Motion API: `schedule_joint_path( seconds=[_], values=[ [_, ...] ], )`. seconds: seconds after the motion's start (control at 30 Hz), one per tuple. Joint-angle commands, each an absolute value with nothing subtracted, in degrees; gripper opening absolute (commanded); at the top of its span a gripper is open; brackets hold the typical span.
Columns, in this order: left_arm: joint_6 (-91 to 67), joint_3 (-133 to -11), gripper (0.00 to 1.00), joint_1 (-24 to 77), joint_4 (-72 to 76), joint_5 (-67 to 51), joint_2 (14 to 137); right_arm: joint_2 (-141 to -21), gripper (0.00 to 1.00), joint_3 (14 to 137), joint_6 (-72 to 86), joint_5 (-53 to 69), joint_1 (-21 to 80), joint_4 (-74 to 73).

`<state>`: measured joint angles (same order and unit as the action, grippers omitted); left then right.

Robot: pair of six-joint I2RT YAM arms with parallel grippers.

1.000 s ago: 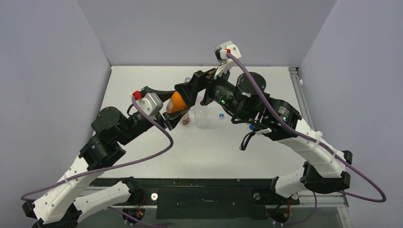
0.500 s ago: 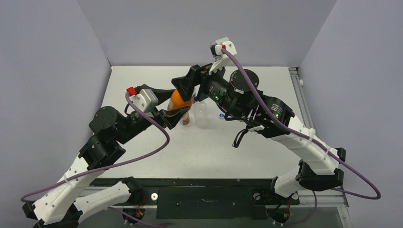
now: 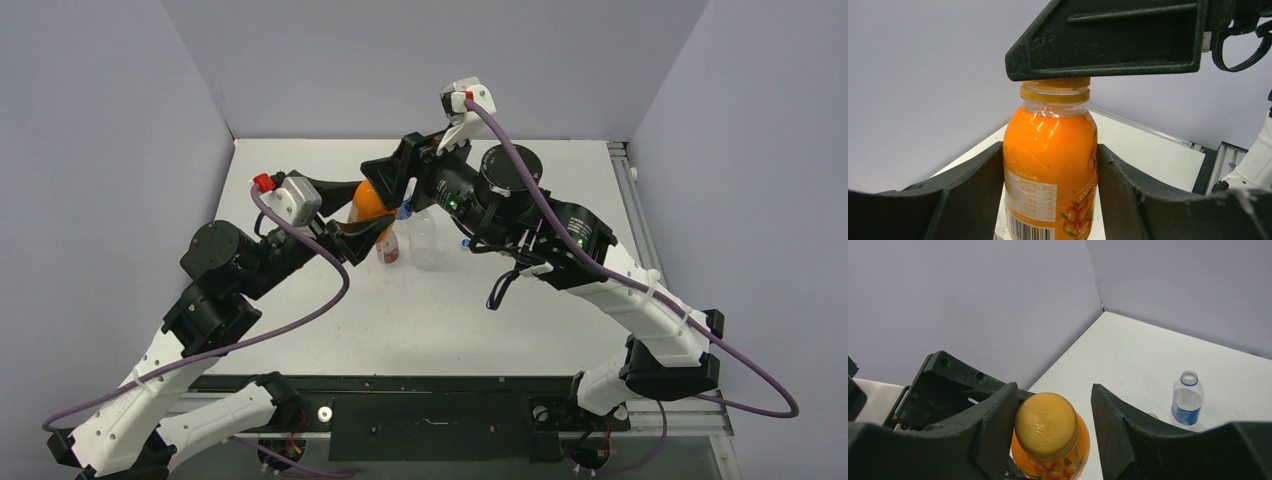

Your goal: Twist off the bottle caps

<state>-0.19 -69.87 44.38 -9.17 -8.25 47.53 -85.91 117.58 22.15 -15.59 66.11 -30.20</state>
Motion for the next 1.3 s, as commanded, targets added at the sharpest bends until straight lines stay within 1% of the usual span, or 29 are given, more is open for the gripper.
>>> schedule_joint_path(
  seconds=[0.0, 0.07, 0.1, 0.2, 0.23, 0.3, 0.5, 0.63, 0.67, 0.7, 0.73, 0.77, 0.8, 0.83, 0.87, 0.9, 0.93, 0.97, 1.0, 1.07, 1.13, 1.2, 1.23, 1.27],
  values=[
    [-1.62, -72.88, 0.2, 43.84, -5.6, -9.23, 47.28, -87.18, 0.47, 120.68, 22.21, -15.86, 66.43, -29.73],
    [-1.43, -72.89, 0.2, 43.77, -5.51, -9.4, 47.33, -87.58, 0.45, 121.2, 22.16, -15.46, 66.43, -29.79],
    [-1.42, -72.93, 0.2, 43.81, -5.44, -9.4, 47.35, -87.99, 0.45, 121.42, 22.2, -15.25, 66.44, -29.92],
    [-1.5, -73.2, 0.19, 43.74, -5.28, -9.73, 47.75, -88.7, 0.58, 122.2, 22.14, -14.29, 66.43, -30.8],
    [-1.5, -73.32, 0.19, 43.7, -5.28, -9.83, 47.78, -88.91, 0.59, 122.27, 22.15, -14.19, 66.44, -30.83],
    [-1.54, -73.34, 0.18, 43.74, -5.23, -9.92, 47.84, -88.94, 0.57, 122.2, 22.18, -14.2, 66.4, -30.71],
    [-1.65, -73.09, 0.17, 43.63, -5.2, -10.31, 47.66, -87.89, 0.36, 122.01, 21.63, -14.65, 66.3, -30.27],
    [-2.16, -73.1, 0.16, 43.59, -5.43, -11.43, 47.55, -86.53, 0.15, 122.12, 20.44, -13.65, 66.15, -29.71],
    [-2.58, -73.18, 0.16, 43.55, -5.44, -11.98, 47.55, -86.33, 0.13, 122.06, 20.11, -13.02, 65.95, -29.36],
    [-2.96, -73.24, 0.16, 43.48, -5.43, -12.27, 47.55, -85.68, 0.07, 121.99, 19.49, -10.95, 65.72, -29.09],
    [-3.88, -73.4, 0.15, 43.3, -5.48, -13.0, 47.55, -84.83, 0.05, 121.73, 19.28, -9.52, 65.12, -28.23],
    [-4.86, -73.61, 0.15, 43.18, -5.52, -14.13, 47.55, -84.3, 0.0, 121.09, 19.04, -4.62, 64.68, -27.65],
    [-5.51, -73.93, 0.15, 42.96, -5.49, -14.67, 47.55, -82.88, 0.0, 120.35, 19.05, 2.47, 63.52, -25.46],
    [-7.07, -74.14, 0.15, 42.8, -5.48, -15.82, 47.55, -82.0, 0.0, 118.07, 19.31, 6.07, 62.87, -22.14],
    [-7.97, -74.72, 0.14, 42.3, -5.51, -16.48, 47.55, -80.09, 0.0, 116.65, 19.63, 13.76, 61.84, -19.86],
    [-10.08, -75.02, 0.14, 42.02, -5.49, -18.12, 47.61, -79.2, 0.0, 113.65, 20.66, 17.42, 61.33, -14.92],
    [-11.19, -75.75, 0.13, 41.2, -5.47, -19.08, 47.71, -77.54, 0.0, 112.24, 21.41, 24.24, 60.2, -12.51],
    [-13.5, -76.11, 0.12, 40.73, -5.34, -21.73, 47.99, -77.05, 0.0, 110.0, 23.72, 27.63, 59.08, -7.63],
    [-14.66, -76.99, 0.12, 39.6, -5.35, -23.3, 48.12, -76.59, 0.0, 109.36, 26.19, 33.36, 58.55, -5.79],
    [-18.22, -78.06, 0.11, 37.98, -5.14, -27.9, 48.69, -76.84, 0.0, 109.21, 29.1, 40.77, 57.35, -1.78],
    [-21.03, -78.71, 0.1, 36.46, -4.52, -32.25, 49.15, -77.67, 0.0, 110.58, 30.6, 45.67, 56.94, -0.66],
    [-22.47, -78.79, 0.09, 35.64, -3.96, -35.2, 49.36, -78.61, 0.0, 112.41, 30.48, 48.07, 56.82, -1.4],
    [-22.54, -78.43, 0.09, 35.36, -3.83, -35.96, 49.28, -78.81, 0.0, 112.94, 30.0, 47.85, 56.79, -3.34],
    [-22.52, -78.15, 0.08, 35.26, -3.53, -35.71, 49.2, -78.94, 0.03, 113.93, 28.24, 45.16, 56.74, -4.75]
  ],
)
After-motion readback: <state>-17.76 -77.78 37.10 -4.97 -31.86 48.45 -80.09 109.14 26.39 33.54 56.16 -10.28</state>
